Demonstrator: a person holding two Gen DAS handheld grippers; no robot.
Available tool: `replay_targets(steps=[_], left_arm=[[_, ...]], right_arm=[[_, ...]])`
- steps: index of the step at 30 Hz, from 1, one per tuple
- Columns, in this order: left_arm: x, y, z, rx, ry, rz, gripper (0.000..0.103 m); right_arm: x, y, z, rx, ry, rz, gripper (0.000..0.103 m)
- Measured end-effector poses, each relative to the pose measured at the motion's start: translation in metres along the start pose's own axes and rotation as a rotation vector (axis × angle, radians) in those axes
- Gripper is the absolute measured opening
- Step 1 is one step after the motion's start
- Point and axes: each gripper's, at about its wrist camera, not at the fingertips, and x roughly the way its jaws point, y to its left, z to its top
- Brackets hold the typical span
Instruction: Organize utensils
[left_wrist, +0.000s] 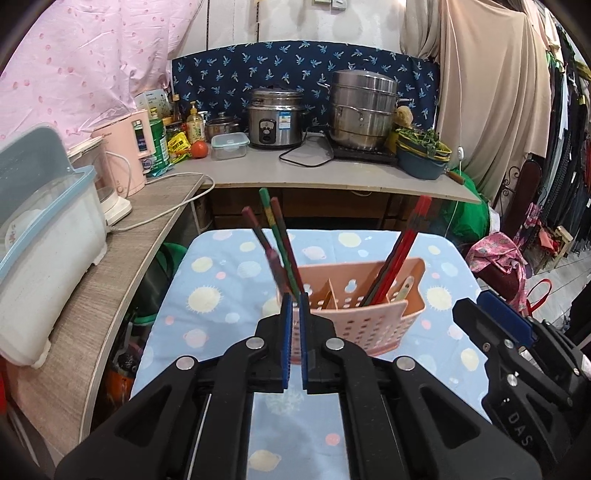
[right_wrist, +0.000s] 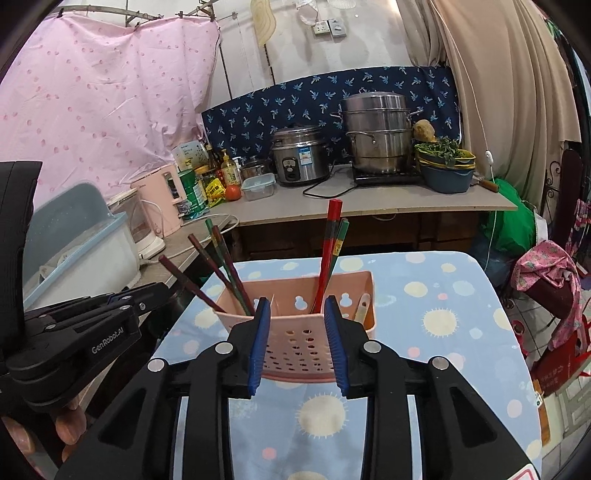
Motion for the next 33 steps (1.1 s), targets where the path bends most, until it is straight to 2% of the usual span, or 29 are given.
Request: replay_targets(steps=[3, 8, 11, 19, 22, 24, 30, 33], left_arm=[[-0.004, 0.001, -0.011, 0.002, 0.009, 0.018, 0.014], [-0.01, -0.001, -0.028, 0.008, 0.021, 0.035, 0.015], [-0.014, -0.002, -0.036, 0.006, 0.028, 0.041, 0.019], [-0.016, -0.002, -0.056, 0.01, 0.051, 0.057, 0.035], [-0.015, -0.003, -0.064, 0.013, 0.058, 0.065, 0.038], [-0.015, -0.003, -0.067, 0.013, 0.062, 0.07, 0.045], [-0.014, -0.004, -0.074, 0.026, 0.067, 0.088, 0.05], [-0.014, -0.004, -0.077, 0.03, 0.067, 0.095, 0.056]], right_arm=[[-0.008, 0.002, -0.009, -0.003, 0.006, -0.005, 0.034], [-0.017, 0.005, -0.022, -0.008, 0.027, -0.018, 0.035], [-0.02, 0.005, -0.03, -0.01, 0.037, -0.027, 0.036], [-0.026, 0.008, -0.05, -0.037, 0.058, -0.053, 0.057], [-0.026, 0.007, -0.055, -0.046, 0.068, -0.065, 0.059], [-0.026, 0.006, -0.057, -0.043, 0.076, -0.069, 0.059], [-0.026, 0.004, -0.062, -0.033, 0.098, -0.065, 0.063], [-0.027, 0.005, -0.064, -0.04, 0.1, -0.077, 0.07]])
